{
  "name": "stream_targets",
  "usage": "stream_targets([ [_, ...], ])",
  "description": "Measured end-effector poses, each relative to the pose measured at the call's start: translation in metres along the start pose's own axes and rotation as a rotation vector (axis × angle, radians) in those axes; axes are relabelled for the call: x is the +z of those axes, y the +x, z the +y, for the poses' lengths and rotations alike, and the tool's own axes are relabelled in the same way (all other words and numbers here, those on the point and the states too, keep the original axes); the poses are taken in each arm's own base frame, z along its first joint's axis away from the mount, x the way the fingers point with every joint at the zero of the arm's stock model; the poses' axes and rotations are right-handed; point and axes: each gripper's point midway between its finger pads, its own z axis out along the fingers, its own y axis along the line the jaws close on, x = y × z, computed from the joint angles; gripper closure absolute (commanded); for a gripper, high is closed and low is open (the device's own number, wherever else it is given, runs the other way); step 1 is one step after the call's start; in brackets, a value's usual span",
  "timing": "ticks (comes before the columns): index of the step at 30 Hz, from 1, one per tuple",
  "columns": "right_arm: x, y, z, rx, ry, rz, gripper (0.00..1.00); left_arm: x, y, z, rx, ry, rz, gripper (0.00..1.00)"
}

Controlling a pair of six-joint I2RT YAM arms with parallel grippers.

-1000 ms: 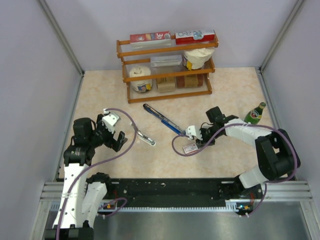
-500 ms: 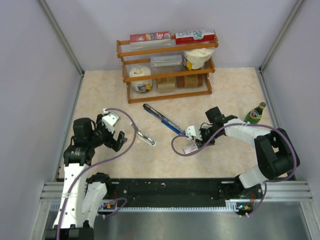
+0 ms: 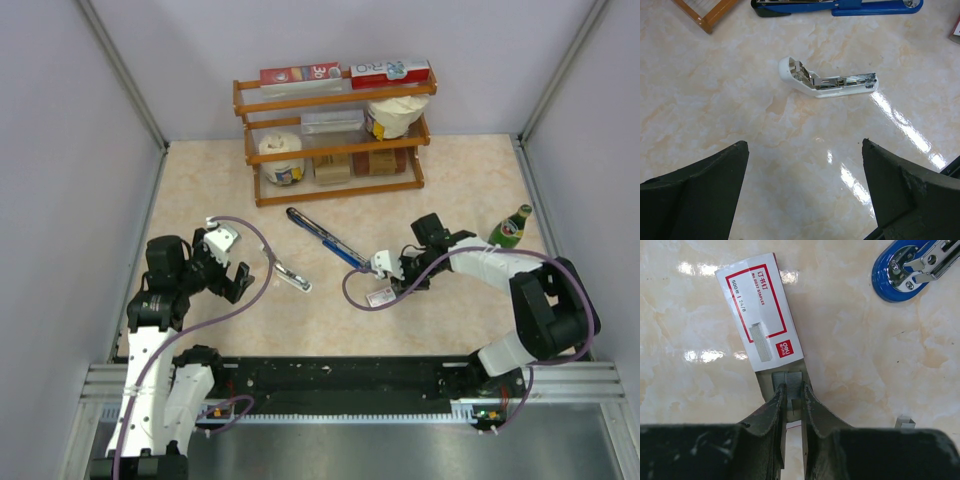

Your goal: Load the staples into the stapler

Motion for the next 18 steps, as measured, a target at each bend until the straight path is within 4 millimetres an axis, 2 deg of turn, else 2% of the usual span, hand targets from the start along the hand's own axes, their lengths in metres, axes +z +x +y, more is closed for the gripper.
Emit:
stream_targets([
  [15, -0.014, -0.013, -0.007, 0.022, 0.042, -0.020, 0.94, 0.000, 0.000, 0.000, -0.001, -0.002, 0.000, 0.01],
  [18, -0.019, -0.022, -0.012, 0.066, 0.050, -0.043, 0.94, 0.000, 0.000, 0.001, -0.001, -0.005, 0.002, 0.01],
])
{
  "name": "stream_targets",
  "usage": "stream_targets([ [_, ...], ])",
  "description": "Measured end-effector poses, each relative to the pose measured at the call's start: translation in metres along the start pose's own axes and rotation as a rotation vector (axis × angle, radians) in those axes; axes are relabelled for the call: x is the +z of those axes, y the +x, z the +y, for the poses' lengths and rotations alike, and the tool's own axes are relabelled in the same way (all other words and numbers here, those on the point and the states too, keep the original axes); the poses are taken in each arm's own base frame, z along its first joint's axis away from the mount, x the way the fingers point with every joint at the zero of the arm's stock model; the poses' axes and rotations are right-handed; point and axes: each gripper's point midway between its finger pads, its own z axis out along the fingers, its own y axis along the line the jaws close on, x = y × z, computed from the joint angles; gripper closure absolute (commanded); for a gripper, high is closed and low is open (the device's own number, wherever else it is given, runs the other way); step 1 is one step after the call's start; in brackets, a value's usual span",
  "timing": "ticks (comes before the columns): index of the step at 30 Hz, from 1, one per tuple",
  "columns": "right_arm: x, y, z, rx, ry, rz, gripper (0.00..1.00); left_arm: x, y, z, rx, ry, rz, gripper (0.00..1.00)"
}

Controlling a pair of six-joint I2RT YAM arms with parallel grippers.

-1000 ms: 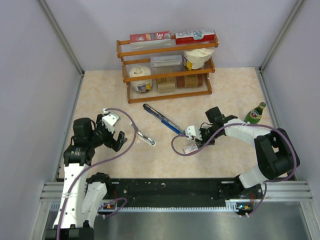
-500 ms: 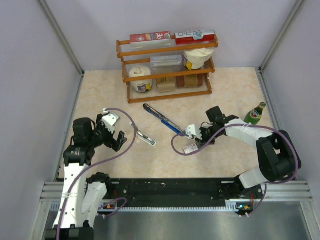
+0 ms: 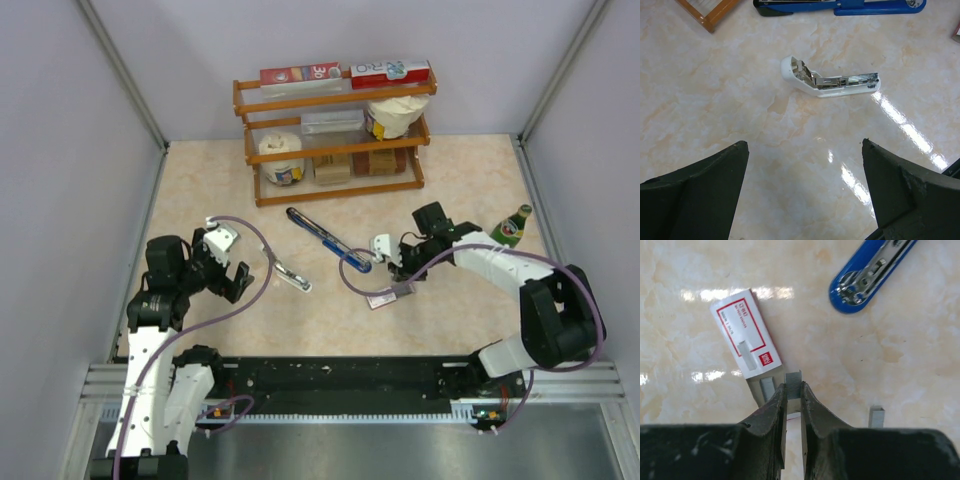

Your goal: Load the staples into the stapler

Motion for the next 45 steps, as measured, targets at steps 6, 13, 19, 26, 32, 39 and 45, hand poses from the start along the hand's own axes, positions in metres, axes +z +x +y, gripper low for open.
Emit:
stream_targets([
  [6, -0.016, -0.044, -0.026, 0.085, 0.068, -0.079, 0.94, 0.001, 0.004, 0.002, -0.005, -0.011, 0.008, 0.01],
  [13, -0.019, -0.101, -0.033, 0.186, 0.116, -0.150, 0.94, 0.001, 0.005, 0.005, -0.010, -0.021, 0.009, 0.01],
  [19, -0.001, -0.150, -0.031, 0.256, 0.121, -0.163, 0.96, -0.001, 0.004, 0.007, -0.010, -0.036, 0.001, 0.01],
  [26, 0.036, -0.192, -0.038, 0.357, 0.171, -0.113, 0.96, -0.006, 0.002, 0.012, -0.011, -0.066, -0.016, 0.01],
  [32, 0.060, -0.210, -0.045, 0.445, 0.220, -0.081, 0.95, -0.006, 0.002, 0.012, -0.011, -0.065, -0.023, 0.01],
  [39, 0.078, -0.205, -0.033, 0.529, 0.230, -0.029, 0.95, -0.007, 0.001, 0.012, -0.003, -0.071, -0.034, 0.01],
  [45, 0.093, -0.206, -0.025, 0.579, 0.216, -0.002, 0.95, -0.011, -0.003, 0.013, 0.007, -0.088, -0.052, 0.01],
])
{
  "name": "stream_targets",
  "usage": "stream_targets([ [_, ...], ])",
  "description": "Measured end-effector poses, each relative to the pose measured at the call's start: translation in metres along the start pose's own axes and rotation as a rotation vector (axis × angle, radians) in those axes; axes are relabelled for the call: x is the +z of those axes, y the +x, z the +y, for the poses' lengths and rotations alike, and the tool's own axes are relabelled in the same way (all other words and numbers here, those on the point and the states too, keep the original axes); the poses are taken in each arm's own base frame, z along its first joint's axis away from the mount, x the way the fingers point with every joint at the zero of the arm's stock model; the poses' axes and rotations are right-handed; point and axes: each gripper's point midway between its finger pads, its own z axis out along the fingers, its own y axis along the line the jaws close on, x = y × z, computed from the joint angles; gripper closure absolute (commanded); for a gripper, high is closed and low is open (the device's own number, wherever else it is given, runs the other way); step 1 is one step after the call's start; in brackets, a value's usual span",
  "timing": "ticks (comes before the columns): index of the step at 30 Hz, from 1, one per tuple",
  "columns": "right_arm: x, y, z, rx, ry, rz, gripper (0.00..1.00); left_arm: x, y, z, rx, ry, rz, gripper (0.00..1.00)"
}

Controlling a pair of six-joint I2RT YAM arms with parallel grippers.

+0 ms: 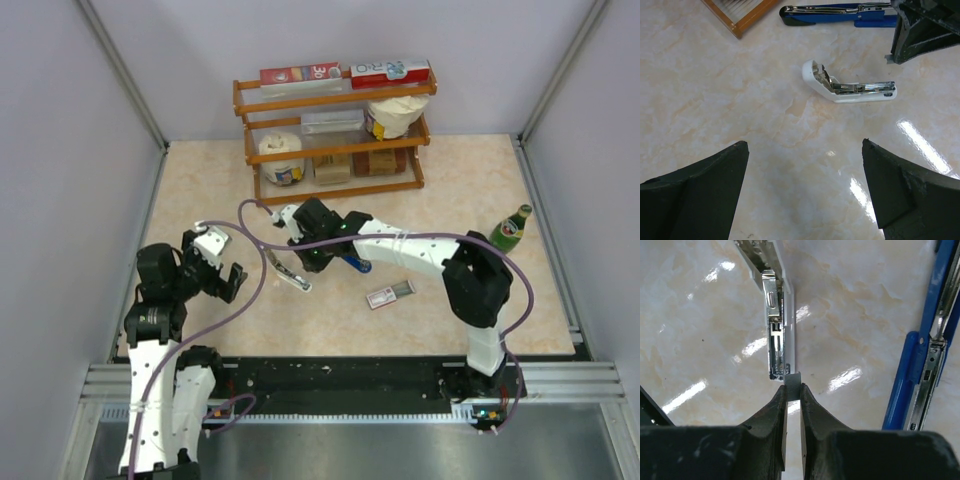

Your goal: Load the staples into the stapler

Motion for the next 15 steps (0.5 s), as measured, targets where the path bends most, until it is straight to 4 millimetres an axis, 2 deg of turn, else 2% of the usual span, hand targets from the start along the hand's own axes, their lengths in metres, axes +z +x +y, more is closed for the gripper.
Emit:
stream_targets([
  [5, 0.006, 0.004, 0.013, -0.013, -0.005, 0.019, 0.95, -0.002, 0.000, 0.002, -0.008, -0.015, -0.007, 0.01],
  [15, 0.018, 0.014, 0.019, -0.022, -0.009, 0.056, 0.95, -0.002, -0.001, 0.006, -0.008, -0.036, -0.021, 0.01],
])
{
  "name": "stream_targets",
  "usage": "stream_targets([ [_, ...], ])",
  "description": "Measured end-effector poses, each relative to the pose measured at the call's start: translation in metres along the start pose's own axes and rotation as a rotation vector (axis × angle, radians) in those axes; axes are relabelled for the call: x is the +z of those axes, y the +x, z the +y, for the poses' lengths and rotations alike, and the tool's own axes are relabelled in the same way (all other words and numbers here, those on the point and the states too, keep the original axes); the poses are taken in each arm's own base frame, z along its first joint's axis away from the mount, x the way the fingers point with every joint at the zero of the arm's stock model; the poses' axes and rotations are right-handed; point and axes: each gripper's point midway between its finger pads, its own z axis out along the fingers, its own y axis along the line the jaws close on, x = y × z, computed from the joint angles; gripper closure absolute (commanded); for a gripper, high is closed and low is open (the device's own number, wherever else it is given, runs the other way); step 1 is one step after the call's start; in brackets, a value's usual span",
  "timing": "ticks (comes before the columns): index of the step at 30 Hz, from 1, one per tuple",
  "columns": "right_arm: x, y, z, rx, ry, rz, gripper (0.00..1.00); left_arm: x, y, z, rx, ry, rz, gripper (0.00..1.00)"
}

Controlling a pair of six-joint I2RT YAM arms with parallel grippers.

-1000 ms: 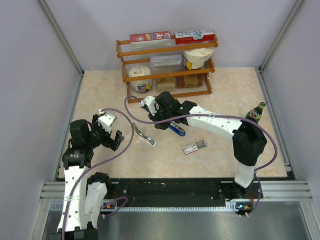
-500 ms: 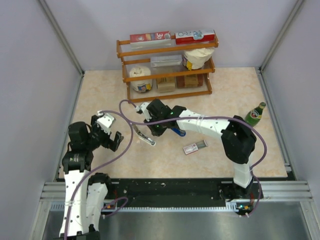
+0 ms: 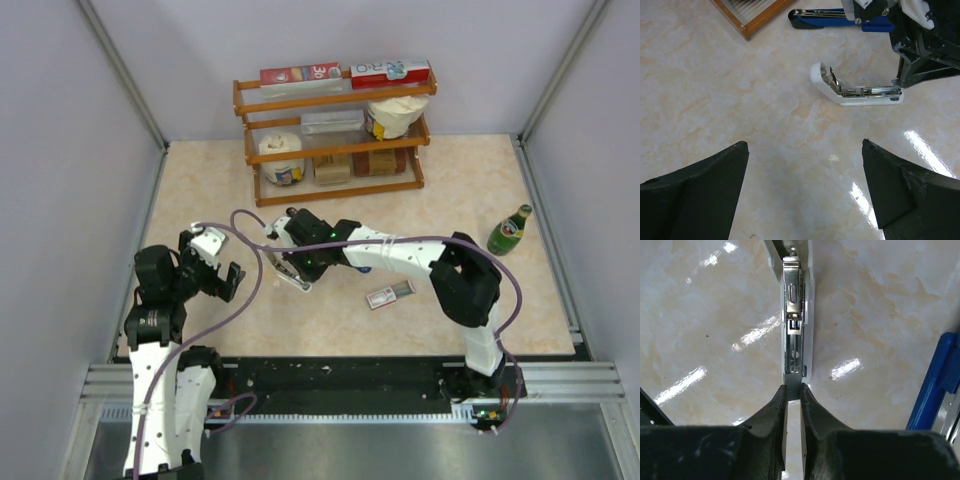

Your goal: Load the staples into the stapler

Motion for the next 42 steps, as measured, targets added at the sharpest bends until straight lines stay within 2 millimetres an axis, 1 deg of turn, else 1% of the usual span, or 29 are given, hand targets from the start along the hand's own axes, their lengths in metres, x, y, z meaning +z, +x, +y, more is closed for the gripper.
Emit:
stream_targets([
  [4, 0.007, 0.006, 0.004, -0.009, -0.005, 0.023, 0.95, 0.000, 0.000, 0.000, 0.001, -0.001, -0.002, 0.01],
  [8, 0.008, 0.007, 0.005, -0.015, 0.000, 0.032, 0.95, 0.001, 0.000, 0.001, 0.002, -0.003, -0.003, 0.01],
  [16, 0.000, -0.015, 0.004, -0.037, 0.008, -0.012, 0.95, 0.001, 0.000, 0.002, 0.003, -0.005, -0.006, 0.01],
  [20, 0.003, -0.020, 0.004, -0.040, 0.005, -0.017, 0.95, 0.001, 0.000, 0.002, 0.003, -0.007, -0.006, 0.01],
  [27, 0.019, -0.005, 0.002, -0.037, 0.008, 0.040, 0.95, 0.001, 0.000, 0.002, 0.002, -0.009, -0.006, 0.01],
  [42, 0.019, -0.004, 0.003, -0.026, 0.009, 0.044, 0.95, -0.001, 0.000, 0.004, 0.002, -0.017, -0.009, 0.01],
])
